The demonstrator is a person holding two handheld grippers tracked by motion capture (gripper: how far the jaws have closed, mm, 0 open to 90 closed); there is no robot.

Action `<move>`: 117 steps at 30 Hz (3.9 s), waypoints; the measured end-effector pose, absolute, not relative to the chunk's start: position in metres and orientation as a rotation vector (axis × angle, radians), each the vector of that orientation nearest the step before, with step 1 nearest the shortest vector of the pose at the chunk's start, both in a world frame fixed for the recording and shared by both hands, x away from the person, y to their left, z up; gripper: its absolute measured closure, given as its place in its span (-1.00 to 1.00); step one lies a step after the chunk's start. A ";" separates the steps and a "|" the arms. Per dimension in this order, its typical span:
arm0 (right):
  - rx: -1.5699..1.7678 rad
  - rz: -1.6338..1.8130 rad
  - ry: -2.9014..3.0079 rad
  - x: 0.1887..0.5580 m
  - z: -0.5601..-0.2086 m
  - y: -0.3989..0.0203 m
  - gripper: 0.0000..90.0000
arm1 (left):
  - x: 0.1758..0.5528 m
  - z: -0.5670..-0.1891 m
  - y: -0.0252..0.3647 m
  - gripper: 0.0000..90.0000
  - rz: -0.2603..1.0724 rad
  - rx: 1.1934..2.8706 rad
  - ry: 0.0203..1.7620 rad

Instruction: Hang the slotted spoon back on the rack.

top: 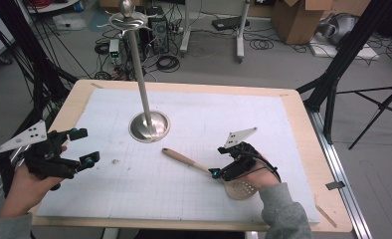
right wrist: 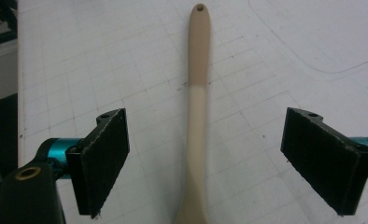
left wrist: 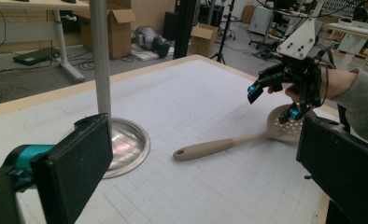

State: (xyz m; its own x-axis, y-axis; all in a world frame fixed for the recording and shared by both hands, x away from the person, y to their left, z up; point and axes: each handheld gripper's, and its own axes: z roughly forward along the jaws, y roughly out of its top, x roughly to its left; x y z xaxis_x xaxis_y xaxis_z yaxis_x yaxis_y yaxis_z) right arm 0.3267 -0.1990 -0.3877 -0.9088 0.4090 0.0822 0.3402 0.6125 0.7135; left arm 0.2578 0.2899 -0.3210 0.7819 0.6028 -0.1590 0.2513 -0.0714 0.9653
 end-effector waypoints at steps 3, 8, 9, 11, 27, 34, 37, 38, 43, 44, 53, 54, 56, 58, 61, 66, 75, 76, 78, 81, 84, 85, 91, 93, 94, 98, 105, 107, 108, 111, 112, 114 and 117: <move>0.645 1.159 2.763 0.327 -0.391 -0.195 -0.69 | 0.257 -0.321 0.291 -0.91 0.333 1.654 0.690; 0.657 1.122 2.787 0.328 -0.396 -0.191 -0.68 | 0.257 -0.322 0.292 -0.91 0.331 1.652 0.695; 0.659 1.102 2.792 0.329 -0.397 -0.190 -0.68 | 0.257 -0.322 0.291 -0.91 0.331 1.654 0.696; 0.660 1.080 2.804 0.329 -0.401 -0.188 -0.67 | 0.257 -0.322 0.291 -0.91 0.332 1.658 0.692; 0.619 0.881 2.887 0.329 -0.416 -0.176 -0.29 | 0.257 -0.322 0.291 -0.91 0.330 1.659 0.692; 0.642 0.831 2.899 0.329 -0.418 -0.175 -0.07 | 0.258 -0.323 0.291 -0.91 0.328 1.661 0.695; 0.651 0.818 2.905 0.329 -0.419 -0.175 0.00 | 0.258 -0.324 0.291 -0.91 0.326 1.663 0.697; 0.661 0.820 2.902 0.329 -0.420 -0.175 0.03 | 0.258 -0.324 0.291 -0.91 0.326 1.662 0.699; 0.677 0.802 2.903 0.330 -0.420 -0.174 0.17 | 0.258 -0.325 0.291 -0.91 0.326 1.661 0.701; 0.682 0.799 2.900 0.330 -0.420 -0.174 0.21 | 0.258 -0.325 0.291 -0.91 0.326 1.662 0.700; 0.698 0.770 2.884 0.330 -0.420 -0.174 0.35 | 0.259 -0.326 0.289 -0.91 0.323 1.669 0.704; 0.702 0.765 2.882 0.330 -0.420 -0.174 0.37 | 0.259 -0.326 0.289 -0.91 0.322 1.669 0.705; 0.696 0.757 2.875 0.329 -0.420 -0.173 0.40 | 0.259 -0.326 0.289 -0.91 0.322 1.670 0.705; 0.691 0.747 2.875 0.328 -0.419 -0.173 0.48 | 0.259 -0.326 0.290 -0.91 0.323 1.669 0.703; 0.675 0.741 2.883 0.327 -0.419 -0.173 0.52 | 0.259 -0.326 0.290 -0.91 0.324 1.665 0.705; 0.654 0.722 2.878 0.325 -0.418 -0.171 0.55 | 0.259 -0.327 0.290 -0.91 0.321 1.668 0.706; 0.626 0.713 2.875 0.321 -0.418 -0.168 0.68 | 0.259 -0.327 0.290 -0.91 0.323 1.669 0.709; 0.619 0.711 2.870 0.321 -0.418 -0.168 0.68 | 0.259 -0.327 0.290 -0.91 0.321 1.667 0.710; 0.624 0.708 2.870 0.320 -0.418 -0.168 0.67 | 0.260 -0.328 0.290 -0.91 0.321 1.671 0.713; 0.618 0.701 2.857 0.318 -0.418 -0.167 0.68 | 0.260 -0.329 0.290 -0.91 0.319 1.673 0.716; 0.624 0.688 2.850 0.318 -0.418 -0.166 0.72 | 0.260 -0.329 0.290 -0.91 0.318 1.676 0.713; 0.634 0.692 2.852 0.318 -0.418 -0.166 0.73 | 0.260 -0.329 0.289 -0.91 0.317 1.675 0.712; 0.633 0.728 2.870 0.321 -0.418 -0.169 0.73 | 0.260 -0.328 0.289 -0.91 0.318 1.672 0.710; 0.642 0.743 2.875 0.322 -0.418 -0.171 0.73 | 0.260 -0.328 0.290 -0.91 0.319 1.671 0.711; 0.644 0.749 2.869 0.323 -0.418 -0.172 0.73 | 0.260 -0.328 0.290 -0.91 0.319 1.671 0.710; 0.677 0.827 2.854 0.324 -0.413 -0.177 0.74 | 0.259 -0.327 0.290 -0.91 0.321 1.668 0.708; 0.692 0.918 2.811 0.323 -0.399 -0.186 0.74 | 0.259 -0.327 0.289 -0.91 0.319 1.669 0.706; 0.693 0.941 2.798 0.323 -0.396 -0.188 0.74 | 0.259 -0.327 0.289 -0.91 0.320 1.668 0.706; 0.690 0.950 2.796 0.323 -0.394 -0.189 0.74 | 0.259 -0.326 0.290 -0.91 0.324 1.669 0.703; 0.693 0.973 2.782 0.323 -0.390 -0.191 0.74 | 0.258 -0.325 0.291 -0.91 0.328 1.658 0.700; 0.697 0.979 2.776 0.323 -0.388 -0.192 0.74 | 0.258 -0.325 0.291 -0.91 0.331 1.659 0.700; 0.704 1.005 2.766 0.324 -0.386 -0.194 0.74 | 0.257 -0.325 0.291 -0.91 0.334 1.665 0.692; 0.695 1.054 2.753 0.325 -0.382 -0.198 0.74 | 0.258 -0.325 0.291 -0.91 0.336 1.668 0.691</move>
State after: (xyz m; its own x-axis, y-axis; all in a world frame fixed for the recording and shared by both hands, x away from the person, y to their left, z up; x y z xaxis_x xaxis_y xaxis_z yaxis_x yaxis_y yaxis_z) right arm 0.3251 -0.1982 -0.3816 -0.8888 0.4547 0.0569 0.3765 0.6538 0.6564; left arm 0.2575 0.2905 -0.3253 0.7791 0.6080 -0.1527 0.2546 -0.0843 0.9634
